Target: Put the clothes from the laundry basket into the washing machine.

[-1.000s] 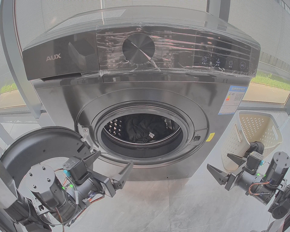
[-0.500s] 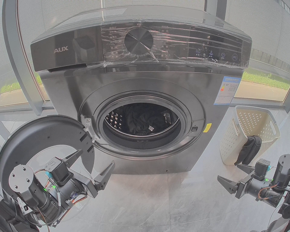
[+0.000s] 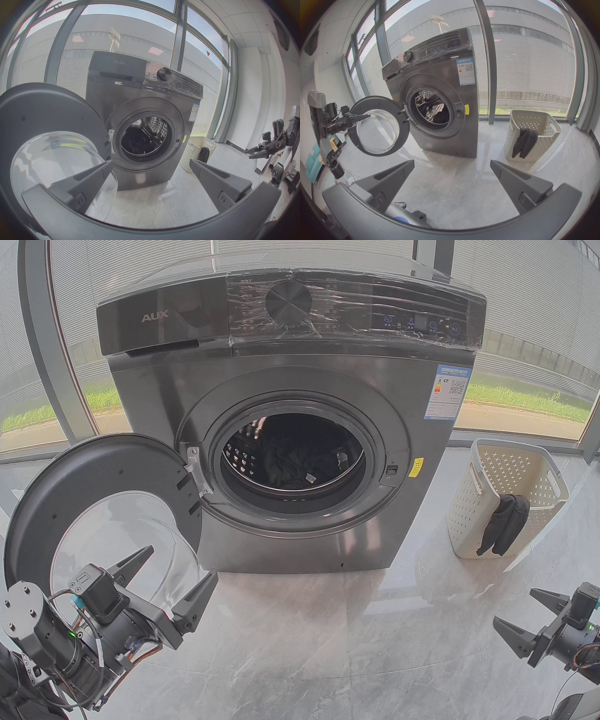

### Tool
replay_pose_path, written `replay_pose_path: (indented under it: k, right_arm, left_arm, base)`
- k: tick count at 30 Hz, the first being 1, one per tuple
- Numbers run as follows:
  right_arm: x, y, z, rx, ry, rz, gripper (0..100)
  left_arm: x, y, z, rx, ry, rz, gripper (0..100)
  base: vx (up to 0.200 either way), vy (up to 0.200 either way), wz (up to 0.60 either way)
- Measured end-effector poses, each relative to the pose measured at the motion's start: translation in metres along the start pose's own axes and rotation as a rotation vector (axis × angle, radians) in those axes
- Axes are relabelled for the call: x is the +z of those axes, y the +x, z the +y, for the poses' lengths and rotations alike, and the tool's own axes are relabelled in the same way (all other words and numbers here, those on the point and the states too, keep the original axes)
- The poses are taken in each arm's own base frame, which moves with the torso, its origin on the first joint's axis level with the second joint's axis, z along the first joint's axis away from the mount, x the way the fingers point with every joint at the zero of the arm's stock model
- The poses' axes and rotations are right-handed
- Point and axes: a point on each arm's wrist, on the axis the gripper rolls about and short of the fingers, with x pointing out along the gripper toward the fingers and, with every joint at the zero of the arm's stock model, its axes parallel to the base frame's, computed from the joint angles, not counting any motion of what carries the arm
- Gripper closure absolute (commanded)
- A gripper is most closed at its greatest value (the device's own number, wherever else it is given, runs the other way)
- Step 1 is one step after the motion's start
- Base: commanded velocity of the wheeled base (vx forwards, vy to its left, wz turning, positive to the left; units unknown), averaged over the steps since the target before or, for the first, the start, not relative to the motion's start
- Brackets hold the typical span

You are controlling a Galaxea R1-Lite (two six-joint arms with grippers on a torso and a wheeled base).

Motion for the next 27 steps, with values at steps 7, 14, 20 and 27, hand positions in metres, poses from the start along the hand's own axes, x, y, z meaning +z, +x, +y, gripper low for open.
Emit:
replay_pose_path:
  k: [7,14,20,27]
  right_arm:
    - [-0.010,-0.032,-0.009,-0.057,-0.001,-0.038,0]
    - [-0.013,-0.053,-0.015,-0.132,0.005,-0.140,0]
    - [-0.020,-0.063,-0.016,-0.152,0.007,-0.154,0]
    - [-0.035,-0.075,-0.017,-0.177,0.003,-0.137,0]
  left_arm:
    - [0.003,-0.003,0.001,0.006,-0.004,-0.006,0]
    - [0.010,-0.013,0.004,0.008,-0.011,-0.019,0]
    - [0.008,-0.031,0.010,0.011,0.020,0.074,0]
    - [0.006,-0.058,0.021,0.033,0.021,0.150,0]
  base:
    - [-0.143,0.000,0.00]
    - [0.000,0.000,0.00]
    - [0.000,0.000,0.00]
    - [0.000,0.000,0.00]
